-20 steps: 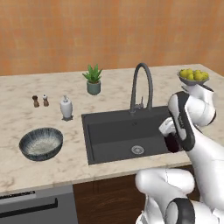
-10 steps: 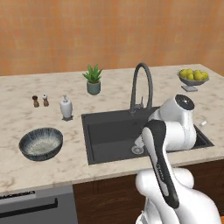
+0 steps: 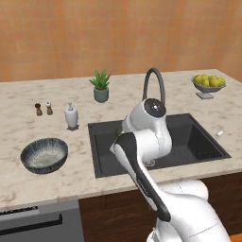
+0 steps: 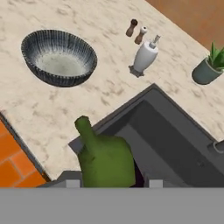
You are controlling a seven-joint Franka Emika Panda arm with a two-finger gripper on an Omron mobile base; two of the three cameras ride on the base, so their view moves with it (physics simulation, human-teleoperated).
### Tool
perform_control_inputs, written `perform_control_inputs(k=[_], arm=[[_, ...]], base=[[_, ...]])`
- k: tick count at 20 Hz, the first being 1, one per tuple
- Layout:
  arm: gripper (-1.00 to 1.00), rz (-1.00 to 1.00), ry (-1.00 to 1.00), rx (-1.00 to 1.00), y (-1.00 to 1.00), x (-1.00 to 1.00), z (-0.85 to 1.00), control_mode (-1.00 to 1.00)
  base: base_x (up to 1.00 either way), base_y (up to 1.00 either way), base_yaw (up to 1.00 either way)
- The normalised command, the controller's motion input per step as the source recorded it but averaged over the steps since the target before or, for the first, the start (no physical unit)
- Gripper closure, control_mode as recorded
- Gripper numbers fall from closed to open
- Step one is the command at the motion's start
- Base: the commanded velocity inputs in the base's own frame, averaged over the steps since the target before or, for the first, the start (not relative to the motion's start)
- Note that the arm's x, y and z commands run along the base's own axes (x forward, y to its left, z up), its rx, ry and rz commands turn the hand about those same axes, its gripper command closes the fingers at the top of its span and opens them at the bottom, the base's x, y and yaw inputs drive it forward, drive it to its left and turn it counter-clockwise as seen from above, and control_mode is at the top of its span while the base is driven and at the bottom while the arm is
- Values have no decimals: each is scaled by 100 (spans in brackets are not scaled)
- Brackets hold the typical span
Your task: Pick the eggplant from the sink and place it in the bowl. Then pick the bowl and place it in the microwave. Then close the microwave door and press the start button.
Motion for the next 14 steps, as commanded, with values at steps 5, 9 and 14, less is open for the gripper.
perform_control_inputs(k=[5, 9, 14], arm=[[100, 10, 0, 0, 98, 61, 0, -100], [100, 7, 0, 0, 100, 64, 0, -100], [100, 4, 1, 0, 100, 35, -6, -100]], base=[[0, 0, 0], [0, 0, 0], [0, 0, 0]])
